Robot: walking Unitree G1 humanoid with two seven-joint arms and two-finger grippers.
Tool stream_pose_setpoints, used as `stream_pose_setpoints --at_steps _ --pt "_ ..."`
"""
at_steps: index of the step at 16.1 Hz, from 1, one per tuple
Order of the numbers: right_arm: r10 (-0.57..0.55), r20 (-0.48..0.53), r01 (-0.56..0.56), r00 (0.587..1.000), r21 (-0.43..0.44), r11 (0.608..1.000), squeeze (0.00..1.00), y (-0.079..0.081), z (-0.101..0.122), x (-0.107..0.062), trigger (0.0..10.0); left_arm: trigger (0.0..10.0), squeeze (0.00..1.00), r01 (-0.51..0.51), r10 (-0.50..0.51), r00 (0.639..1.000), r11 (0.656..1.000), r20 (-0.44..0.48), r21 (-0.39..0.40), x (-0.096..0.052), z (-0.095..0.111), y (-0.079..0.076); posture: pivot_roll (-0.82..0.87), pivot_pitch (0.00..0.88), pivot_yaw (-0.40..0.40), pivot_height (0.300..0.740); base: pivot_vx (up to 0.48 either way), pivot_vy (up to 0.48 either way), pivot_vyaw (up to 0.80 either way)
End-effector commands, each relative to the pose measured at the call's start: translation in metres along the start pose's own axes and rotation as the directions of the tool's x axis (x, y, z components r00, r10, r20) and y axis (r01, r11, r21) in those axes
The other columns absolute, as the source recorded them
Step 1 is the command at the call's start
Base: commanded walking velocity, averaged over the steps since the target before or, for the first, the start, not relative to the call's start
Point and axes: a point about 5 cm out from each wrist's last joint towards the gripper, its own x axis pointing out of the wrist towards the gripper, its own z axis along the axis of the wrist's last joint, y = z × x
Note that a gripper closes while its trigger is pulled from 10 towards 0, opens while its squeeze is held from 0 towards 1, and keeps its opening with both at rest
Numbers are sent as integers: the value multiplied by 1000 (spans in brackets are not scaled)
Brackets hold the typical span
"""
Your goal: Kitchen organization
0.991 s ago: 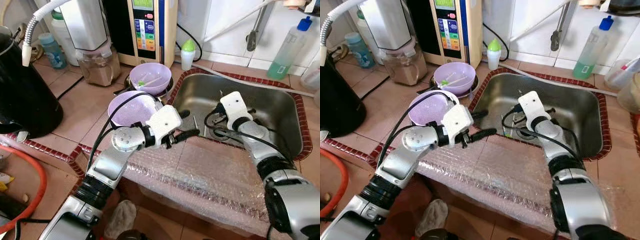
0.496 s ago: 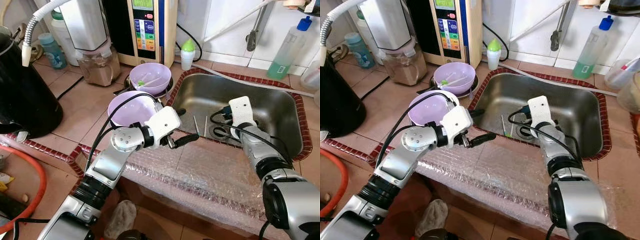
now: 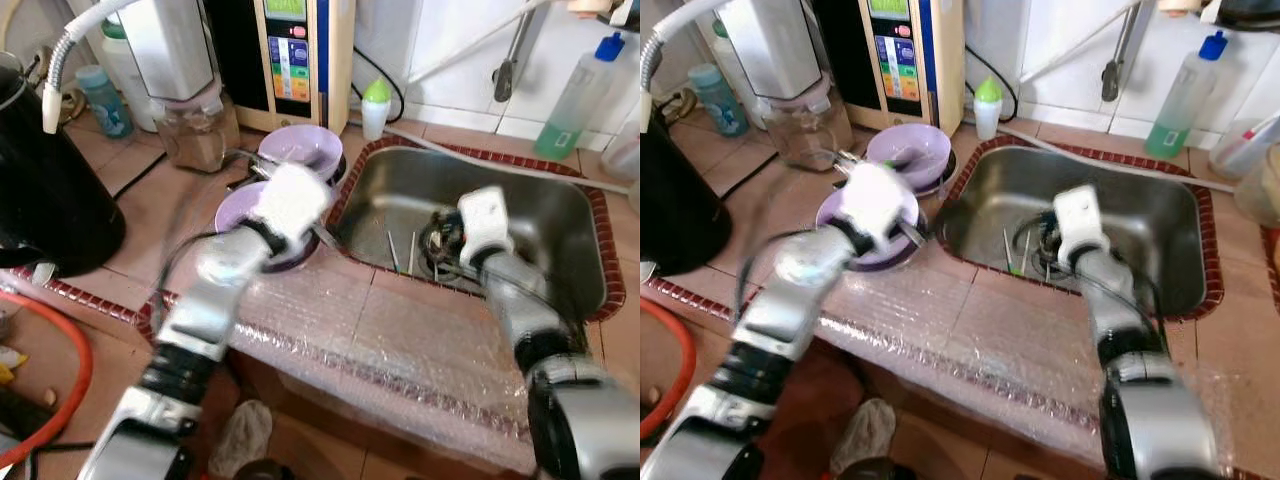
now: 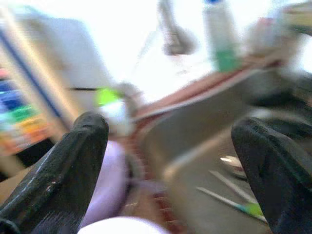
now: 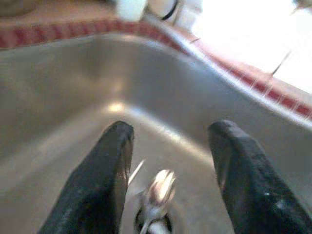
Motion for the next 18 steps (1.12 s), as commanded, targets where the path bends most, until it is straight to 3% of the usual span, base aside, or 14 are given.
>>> stream_pose_setpoints --at_steps 1,4,5,6,7,8,9,10,12,16,18 --pt "12 51 -12 999 5 1000 1000 1 7 -1 10000 10000 1000 -92 92 996 996 1 -2 -8 -1 13 18 0 64 740 0 0 0" --pt "16 143 -26 990 75 997 1000 21 20 -10 10000 10000 1000 -278 278 960 960 -11 6 -16 0 35 17 0 65 740 0 0 0" --pt "41 169 -57 985 89 994 1000 35 24 -14 10000 10000 1000 -335 335 942 942 -19 -6 -19 -1 41 15 0 66 740 0 0 0" --pt "103 195 -124 975 97 988 1000 64 27 -25 10000 10000 1000 -453 450 890 892 -74 -19 -27 -9 54 13 0 67 740 0 0 0" --pt "142 196 -165 970 108 980 0 83 24 -33 10000 10000 1000 -521 516 846 853 -133 -7 -35 -19 63 11 0 68 740 0 0 0" --pt "156 188 -179 970 114 977 0 88 22 -35 10000 10000 827 -542 536 830 840 -157 0 -39 -23 67 11 0 68 740 0 0 0" --pt "164 182 -187 970 116 976 0 93 19 -36 10000 10000 192 -562 554 813 827 -181 5 -43 -27 71 11 0 68 740 0 0 0" --pt "163 178 -186 970 119 975 0 94 19 -36 10000 10000 0 -577 570 799 816 -193 22 -45 -28 75 10 0 67 740 0 0 0" --pt "175 176 -198 969 119 973 0 96 26 -35 10000 10000 0 -626 613 746 779 -261 37 -53 -37 85 10 0 67 740 0 0 0" --pt "198 163 -218 967 117 969 0 98 33 -40 10000 10000 0 -597 529 757 798 -385 -79 -54 -52 79 14 0 60 740 0 0 0" --pt "154 226 -182 962 109 977 0 94 40 -40 10000 7804 0 -577 503 773 811 -385 -98 -52 -53 75 16 0 59 740 0 0 0"
